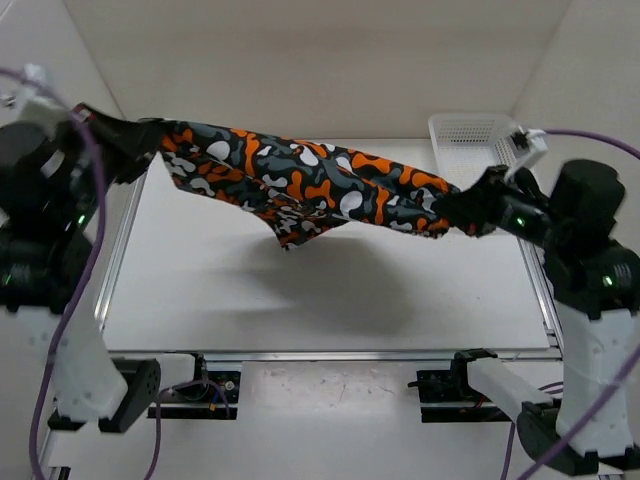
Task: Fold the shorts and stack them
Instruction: Flatten the shorts out, then fold the shorts
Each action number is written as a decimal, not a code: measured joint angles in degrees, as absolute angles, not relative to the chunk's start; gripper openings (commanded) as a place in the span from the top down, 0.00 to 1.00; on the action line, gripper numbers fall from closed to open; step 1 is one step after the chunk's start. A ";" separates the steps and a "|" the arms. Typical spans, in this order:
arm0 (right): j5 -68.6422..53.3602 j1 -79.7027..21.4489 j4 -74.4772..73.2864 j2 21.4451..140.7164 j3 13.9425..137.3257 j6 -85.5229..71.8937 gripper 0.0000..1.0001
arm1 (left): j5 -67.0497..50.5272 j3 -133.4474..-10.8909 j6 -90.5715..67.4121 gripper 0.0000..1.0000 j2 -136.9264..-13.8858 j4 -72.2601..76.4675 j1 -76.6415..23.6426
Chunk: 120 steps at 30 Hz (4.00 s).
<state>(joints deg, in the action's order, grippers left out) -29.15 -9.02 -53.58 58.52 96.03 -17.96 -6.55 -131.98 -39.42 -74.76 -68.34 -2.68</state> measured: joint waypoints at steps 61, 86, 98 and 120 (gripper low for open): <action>-24.14 -5.65 -39.05 109.34 91.98 -23.05 1.00 | -6.50 -93.69 -31.94 0.90 -93.84 -62.22 -2.68; -15.73 0.32 -50.24 77.54 66.46 -18.46 0.63 | 0.05 -56.40 -49.54 0.90 -67.40 -63.55 -28.86; -16.19 0.36 -46.96 73.36 49.95 -21.50 0.36 | 1.61 -59.75 -49.60 0.90 -70.06 -63.57 -31.59; -10.24 0.30 -34.76 76.36 46.24 -22.65 0.67 | 2.50 -60.36 -49.60 0.90 -75.88 -62.94 -33.23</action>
